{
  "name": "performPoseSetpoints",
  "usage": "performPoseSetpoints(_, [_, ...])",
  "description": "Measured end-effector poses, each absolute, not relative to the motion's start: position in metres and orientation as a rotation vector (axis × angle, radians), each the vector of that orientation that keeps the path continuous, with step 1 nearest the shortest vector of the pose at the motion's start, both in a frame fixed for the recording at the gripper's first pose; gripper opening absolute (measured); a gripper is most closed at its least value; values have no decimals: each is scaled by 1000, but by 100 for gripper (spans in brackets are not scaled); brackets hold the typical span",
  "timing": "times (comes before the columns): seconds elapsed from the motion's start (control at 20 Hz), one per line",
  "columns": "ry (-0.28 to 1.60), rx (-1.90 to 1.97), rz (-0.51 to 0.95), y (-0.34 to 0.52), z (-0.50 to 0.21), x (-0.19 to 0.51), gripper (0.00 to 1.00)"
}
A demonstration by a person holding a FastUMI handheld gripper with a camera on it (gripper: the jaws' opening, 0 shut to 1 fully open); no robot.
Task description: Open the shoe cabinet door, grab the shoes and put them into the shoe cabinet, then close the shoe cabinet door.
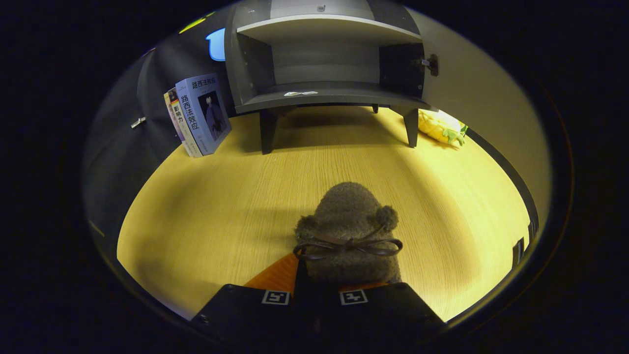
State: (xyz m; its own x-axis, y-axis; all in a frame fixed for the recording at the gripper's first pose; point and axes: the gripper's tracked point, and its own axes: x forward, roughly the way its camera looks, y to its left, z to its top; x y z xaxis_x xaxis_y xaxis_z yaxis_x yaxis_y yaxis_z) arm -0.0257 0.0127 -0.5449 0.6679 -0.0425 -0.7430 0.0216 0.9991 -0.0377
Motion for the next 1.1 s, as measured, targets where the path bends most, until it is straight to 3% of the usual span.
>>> performPoseSetpoints(0.15, [823,-25,-35,12,-549,-16,22])
performPoseSetpoints(0.2, [821,-29,-36,11,-549,-14,30])
performPoseSetpoints(0.3, [818,-49,-48,8,-549,-12,30])
performPoseSetpoints(0.45, [816,-39,-39,7,-557,-3,19])
performPoseSetpoints(0.5, [834,-44,-40,8,-548,-12,6])
performPoseSetpoints(0.85, [894,-40,-36,4,-542,-10,5])
performPoseSetpoints(1.1, [848,-26,-33,0,-482,4,5])
